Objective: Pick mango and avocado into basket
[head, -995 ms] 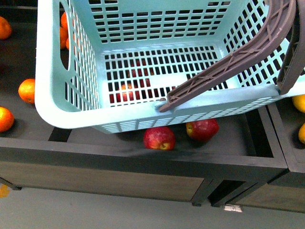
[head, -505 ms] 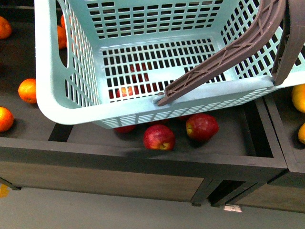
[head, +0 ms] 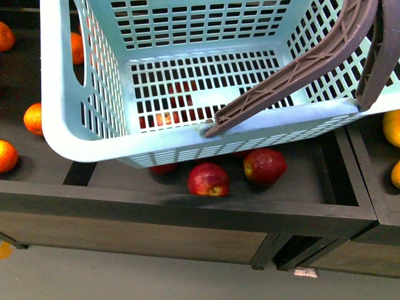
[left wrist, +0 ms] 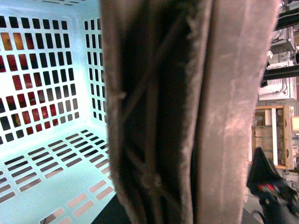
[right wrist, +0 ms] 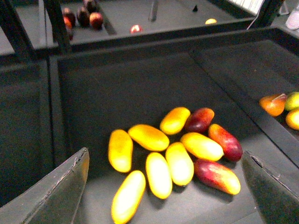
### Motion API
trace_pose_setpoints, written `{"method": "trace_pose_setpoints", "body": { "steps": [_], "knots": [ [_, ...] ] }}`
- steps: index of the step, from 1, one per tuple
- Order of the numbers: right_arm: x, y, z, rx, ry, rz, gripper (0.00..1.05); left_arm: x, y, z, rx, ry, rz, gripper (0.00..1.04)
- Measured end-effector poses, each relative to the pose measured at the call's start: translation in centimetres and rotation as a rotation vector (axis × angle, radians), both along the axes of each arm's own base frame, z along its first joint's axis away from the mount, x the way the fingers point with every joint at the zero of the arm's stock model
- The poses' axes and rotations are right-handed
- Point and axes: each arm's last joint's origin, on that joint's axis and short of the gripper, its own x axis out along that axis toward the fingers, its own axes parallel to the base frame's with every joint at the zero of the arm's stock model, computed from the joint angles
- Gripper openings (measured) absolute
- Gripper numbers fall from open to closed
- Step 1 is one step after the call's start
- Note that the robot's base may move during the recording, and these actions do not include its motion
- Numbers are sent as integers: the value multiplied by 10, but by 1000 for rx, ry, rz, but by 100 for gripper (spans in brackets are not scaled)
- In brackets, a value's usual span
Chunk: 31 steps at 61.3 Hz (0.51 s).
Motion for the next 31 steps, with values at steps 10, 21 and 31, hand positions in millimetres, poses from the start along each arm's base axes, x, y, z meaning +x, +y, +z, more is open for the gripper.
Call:
{"method": "trace_pose_setpoints", "body": {
  "steps": [10,21,31],
  "knots": [
    [51,-35,-55,-20,228,4,96,0,0,0,-2,1,-3,15],
    [89,-49,-116,108,449,55,96,0,0,0,-1,0,-1,15],
    [116,-50,-149,238,512,42,96,0,0,0,-1,0,-2,15]
  ]
}}
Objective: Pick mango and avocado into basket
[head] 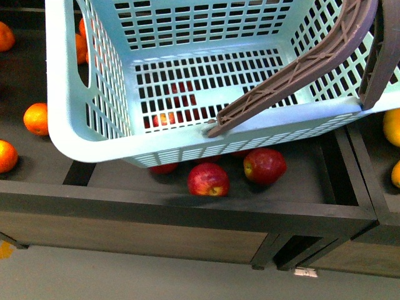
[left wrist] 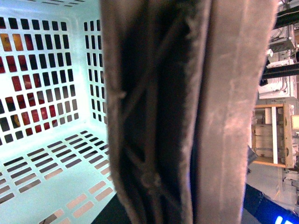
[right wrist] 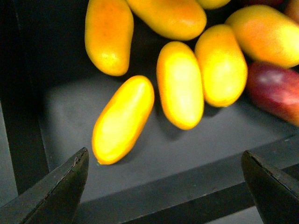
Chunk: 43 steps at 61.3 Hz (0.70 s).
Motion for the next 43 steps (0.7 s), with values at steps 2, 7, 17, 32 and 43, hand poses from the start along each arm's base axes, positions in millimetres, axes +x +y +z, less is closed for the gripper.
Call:
{"method": "trace_pose_setpoints", "body": {
  "steps": [2,7,17,32,43],
  "knots": [
    [5,0,-5,30,-3,-20,96,0,0,0,0,0,0,15],
    [18,1,-14,69,-6,-50,96,0,0,0,1,0,1,15],
    [35,7,-37,96,38,-83,96,0,0,0,0,0,0,15],
    [47,7,-65,165,64,-174,96,0,0,0,1,0,1,15],
    [53,3,-77,183,80,-245,96,0,0,0,0,0,1,15]
  ]
}}
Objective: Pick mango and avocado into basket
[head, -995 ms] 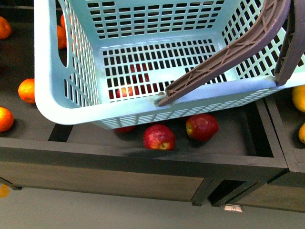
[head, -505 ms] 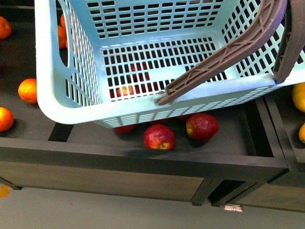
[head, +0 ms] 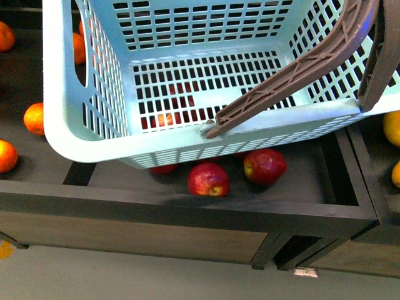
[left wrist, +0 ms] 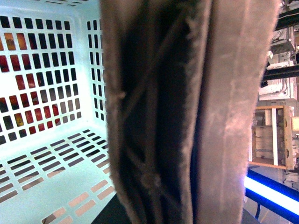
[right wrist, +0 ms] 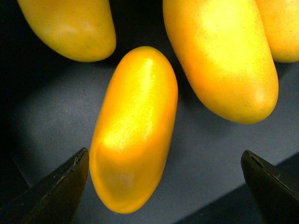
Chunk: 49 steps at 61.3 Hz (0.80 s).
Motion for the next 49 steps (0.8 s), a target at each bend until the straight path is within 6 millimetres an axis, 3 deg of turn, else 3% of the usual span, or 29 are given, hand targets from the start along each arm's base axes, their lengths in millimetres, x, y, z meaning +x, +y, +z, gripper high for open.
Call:
{"method": "trace_pose_setpoints", "body": {
  "steps": [29,49],
  "knots": [
    [30,0,-13,67,-31,-75,96,0,0,0,0,0,0,15],
    [31,3,-27,62,4,-73,96,0,0,0,0,0,0,15]
  ]
}}
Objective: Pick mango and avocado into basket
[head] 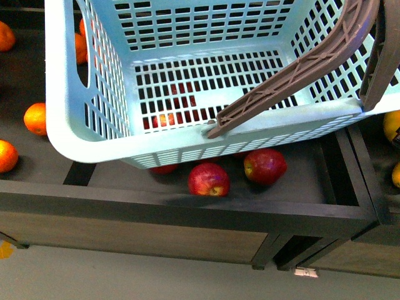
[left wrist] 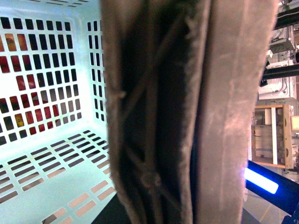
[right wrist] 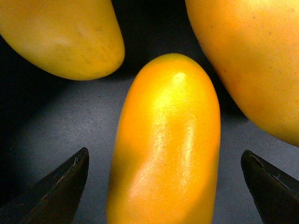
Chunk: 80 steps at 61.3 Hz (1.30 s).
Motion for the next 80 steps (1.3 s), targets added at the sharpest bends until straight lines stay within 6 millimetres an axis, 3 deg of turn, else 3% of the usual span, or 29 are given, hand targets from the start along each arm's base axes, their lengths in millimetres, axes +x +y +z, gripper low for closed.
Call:
{"method": "trace_pose_setpoints", "body": {
  "steps": [10,30,49,59,64,75,80],
  "knots": [
    [-2,-1,-7,-4,20,2,95,0,0,0,0,0,0,15],
    [-2,-3,-10,0,23,0,56,0,0,0,0,0,0,15],
    [-25,-8,1,41,-26,-4,54,0,0,0,0,0,0,15],
    [-41,-11,38,64,-135,26,54,0,0,0,0,0,0,15],
    [-51,-10,70,72,-226,60,54,0,0,0,0,0,0,15],
    [-88,4,151,18,-383,177,54,0,0,0,0,0,0,15],
    [-121,26,200,-31,-457,257,54,0,0,0,0,0,0,15]
  ]
}}
